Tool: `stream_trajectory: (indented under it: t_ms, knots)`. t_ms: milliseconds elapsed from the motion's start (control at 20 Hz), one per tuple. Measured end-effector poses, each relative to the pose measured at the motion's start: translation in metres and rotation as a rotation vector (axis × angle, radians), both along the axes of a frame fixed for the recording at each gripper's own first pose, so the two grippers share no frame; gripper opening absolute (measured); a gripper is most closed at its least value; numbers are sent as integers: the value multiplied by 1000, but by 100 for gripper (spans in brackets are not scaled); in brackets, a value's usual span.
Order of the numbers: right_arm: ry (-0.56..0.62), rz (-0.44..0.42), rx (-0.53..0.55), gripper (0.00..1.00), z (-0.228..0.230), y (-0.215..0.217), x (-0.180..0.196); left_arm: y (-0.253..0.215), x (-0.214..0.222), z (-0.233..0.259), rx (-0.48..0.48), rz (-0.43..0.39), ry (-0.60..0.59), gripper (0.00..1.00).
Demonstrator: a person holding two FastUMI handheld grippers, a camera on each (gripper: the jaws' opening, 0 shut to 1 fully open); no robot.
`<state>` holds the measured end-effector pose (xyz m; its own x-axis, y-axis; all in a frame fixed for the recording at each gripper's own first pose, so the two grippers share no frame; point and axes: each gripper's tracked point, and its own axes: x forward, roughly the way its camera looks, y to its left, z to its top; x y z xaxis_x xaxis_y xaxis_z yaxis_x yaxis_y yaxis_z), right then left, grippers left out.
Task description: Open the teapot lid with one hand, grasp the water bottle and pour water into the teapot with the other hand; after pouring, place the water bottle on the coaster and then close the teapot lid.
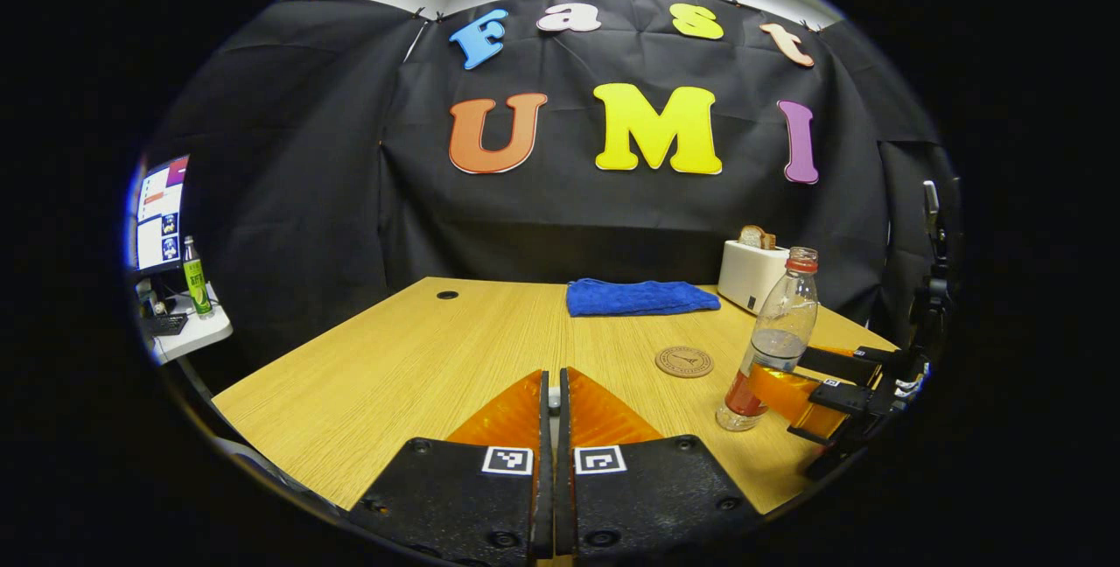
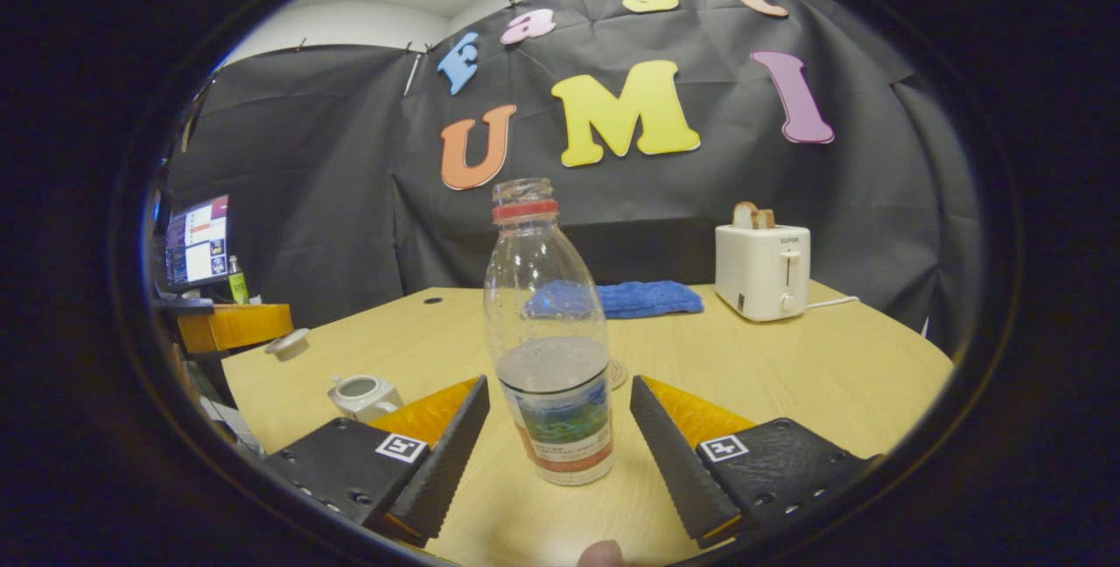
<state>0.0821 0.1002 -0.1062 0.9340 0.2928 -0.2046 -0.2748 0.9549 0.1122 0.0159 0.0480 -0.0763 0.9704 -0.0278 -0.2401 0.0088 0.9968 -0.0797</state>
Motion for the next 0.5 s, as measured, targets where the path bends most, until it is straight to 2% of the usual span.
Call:
stream_trajectory:
  t_ms: [50, 100, 200, 300, 500]
  knots:
    - [7, 0, -3, 96, -3, 1, 1, 2, -1, 0, 4, 0, 0, 4]
    - [13, -6, -11, 94, -5, 2, 3, 3, -2, -1, 6, -2, -1, 4]
    - [12, -18, -25, 83, -5, 0, 6, 5, -2, 0, 12, -9, -5, 4]
    - [13, -26, -41, 77, -6, 0, 6, 9, -1, -1, 17, -12, -9, 4]
    - [-36, -18, -185, 71, 8, 4, 2, 14, -1, 0, 0, -12, -15, 4]
